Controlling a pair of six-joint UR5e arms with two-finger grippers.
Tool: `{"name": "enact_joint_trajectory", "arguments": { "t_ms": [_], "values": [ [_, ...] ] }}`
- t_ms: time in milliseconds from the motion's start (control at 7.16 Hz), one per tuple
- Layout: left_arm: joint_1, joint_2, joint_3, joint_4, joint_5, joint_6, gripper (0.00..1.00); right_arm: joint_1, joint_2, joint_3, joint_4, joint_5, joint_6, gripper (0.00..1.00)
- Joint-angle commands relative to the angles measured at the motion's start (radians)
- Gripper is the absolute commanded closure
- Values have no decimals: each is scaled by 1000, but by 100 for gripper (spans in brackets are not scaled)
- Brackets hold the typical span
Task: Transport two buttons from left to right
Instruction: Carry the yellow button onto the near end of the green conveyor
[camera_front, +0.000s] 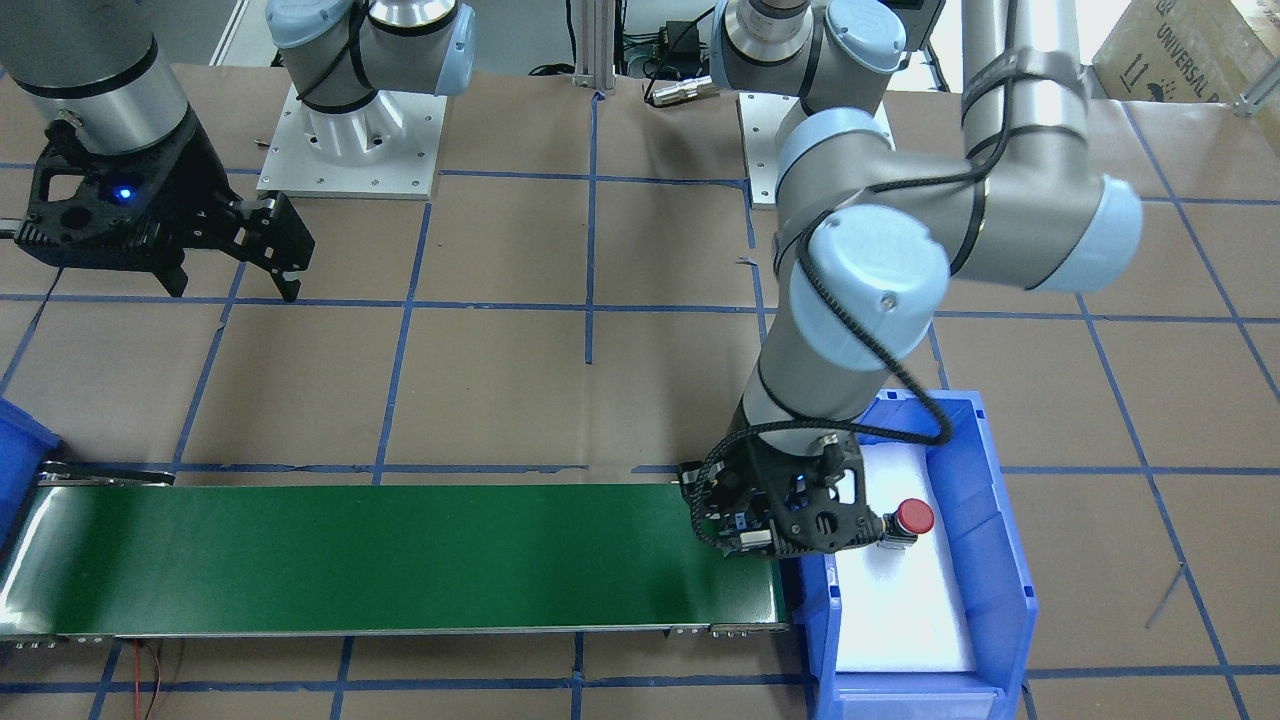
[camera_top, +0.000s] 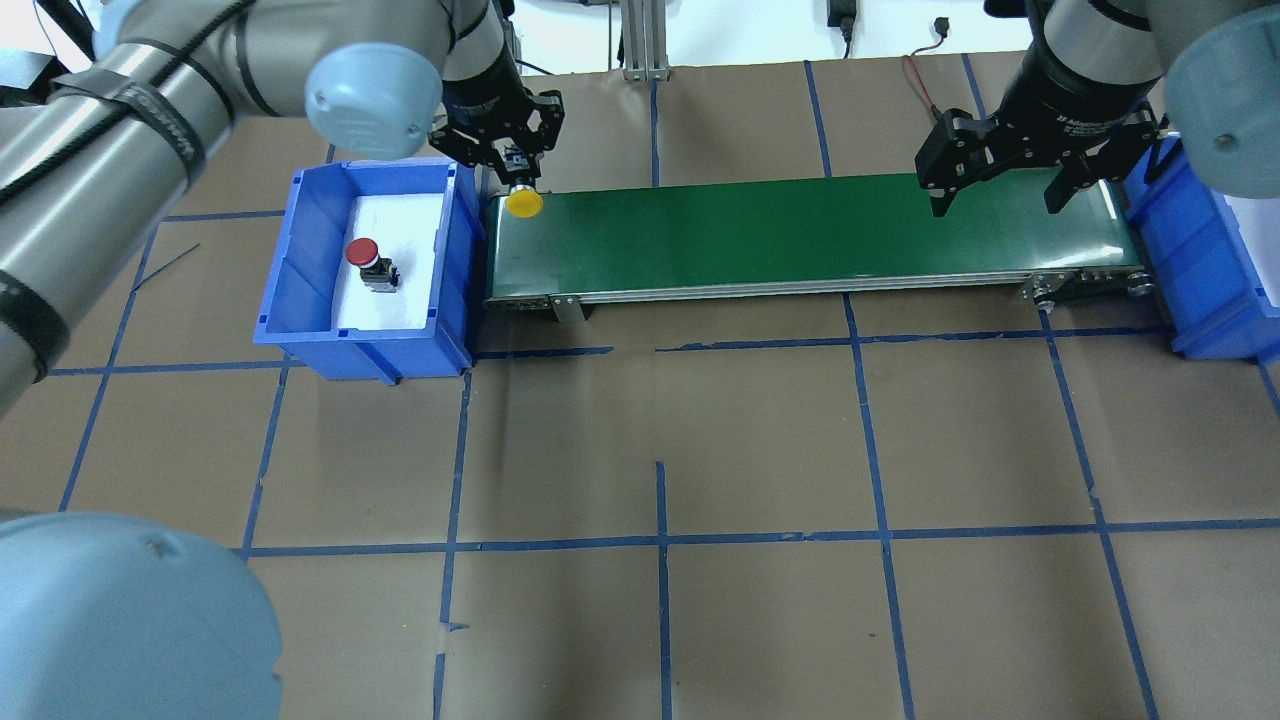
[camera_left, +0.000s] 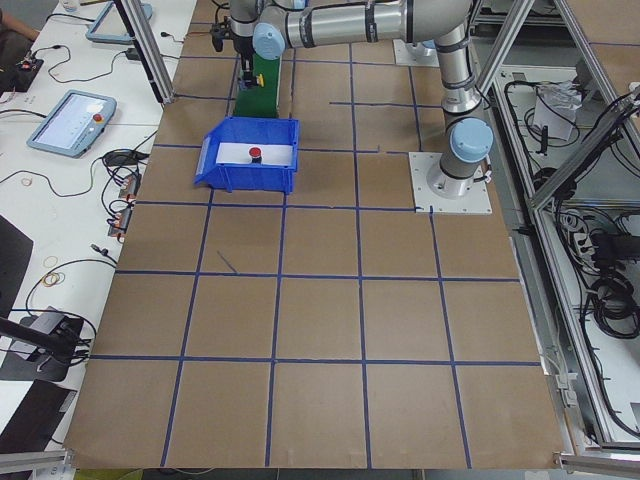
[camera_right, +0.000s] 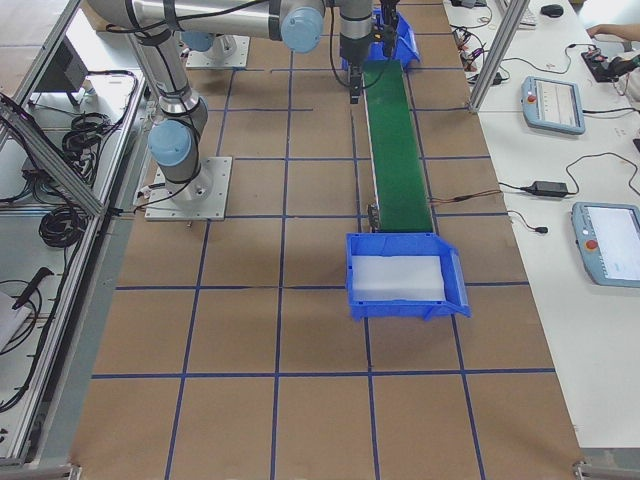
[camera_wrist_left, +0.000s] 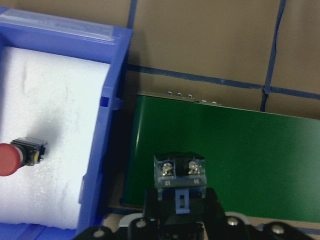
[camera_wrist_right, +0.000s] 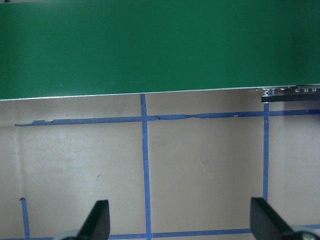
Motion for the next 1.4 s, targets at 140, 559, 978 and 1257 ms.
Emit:
{"name": "enact_joint_trajectory", "arguments": {
  "t_ms": [140,559,978,1257],
  "values": [
    [-14,-76,-50,138,-1,-1,99,-2,0,1,0,0,-2,0],
    [-15,-74,-54,136,-3,-4,29,-1,0,4,0,0,-2,0],
    [-15,-74,-57,135,-4,-10,0,-1,2,-1,0,-1,-19,0],
    [-15,-44,-51,127,0,7,0,5,6,1,0,3,-20,0]
  ]
}}
